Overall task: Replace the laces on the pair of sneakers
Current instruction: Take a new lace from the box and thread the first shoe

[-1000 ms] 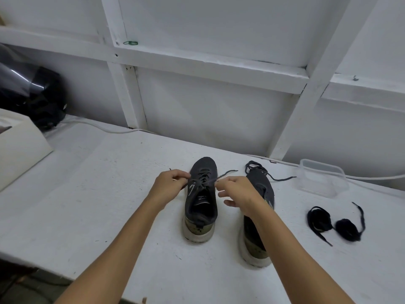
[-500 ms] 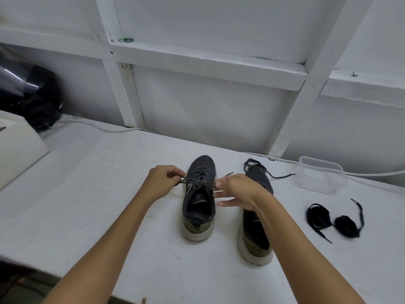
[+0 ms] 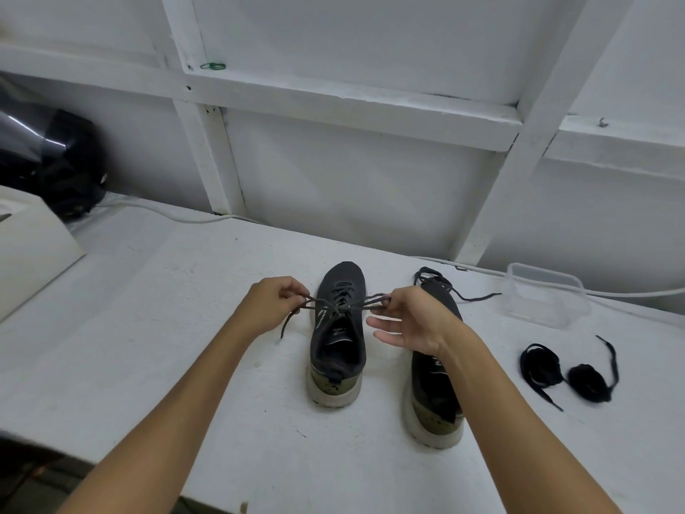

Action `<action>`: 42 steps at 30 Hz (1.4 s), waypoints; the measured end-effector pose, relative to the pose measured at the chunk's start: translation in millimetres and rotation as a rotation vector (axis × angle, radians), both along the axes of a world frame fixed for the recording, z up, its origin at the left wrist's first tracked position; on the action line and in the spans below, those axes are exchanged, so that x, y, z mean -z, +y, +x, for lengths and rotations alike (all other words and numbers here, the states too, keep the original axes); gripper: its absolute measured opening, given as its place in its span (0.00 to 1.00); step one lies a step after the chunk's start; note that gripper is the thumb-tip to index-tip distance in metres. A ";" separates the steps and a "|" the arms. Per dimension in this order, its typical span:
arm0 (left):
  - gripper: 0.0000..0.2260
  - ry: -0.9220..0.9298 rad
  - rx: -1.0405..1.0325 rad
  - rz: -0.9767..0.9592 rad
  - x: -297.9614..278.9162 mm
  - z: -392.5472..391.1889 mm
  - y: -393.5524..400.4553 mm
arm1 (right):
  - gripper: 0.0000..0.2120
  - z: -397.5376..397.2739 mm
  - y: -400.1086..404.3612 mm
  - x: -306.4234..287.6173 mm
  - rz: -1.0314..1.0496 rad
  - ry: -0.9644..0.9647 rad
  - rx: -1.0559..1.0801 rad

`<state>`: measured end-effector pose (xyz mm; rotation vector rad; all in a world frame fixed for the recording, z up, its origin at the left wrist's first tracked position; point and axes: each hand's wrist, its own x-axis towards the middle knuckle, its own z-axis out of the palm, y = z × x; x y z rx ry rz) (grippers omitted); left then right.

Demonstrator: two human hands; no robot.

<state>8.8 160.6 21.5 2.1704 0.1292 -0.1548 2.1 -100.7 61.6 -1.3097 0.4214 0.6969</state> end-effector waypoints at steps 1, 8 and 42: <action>0.06 0.010 -0.004 -0.029 1.4 0.1 0.6 | 0.12 -1.1 -1.4 -0.5 0.001 0.000 -0.024; 0.07 0.013 -0.055 -0.013 6.7 1.5 8.9 | 0.09 -4.9 -3.8 -0.6 -0.125 -0.078 -0.196; 0.15 0.510 -0.518 -1.364 22.2 12.8 -40.2 | 0.10 10.9 37.8 14.7 -0.332 -0.179 0.118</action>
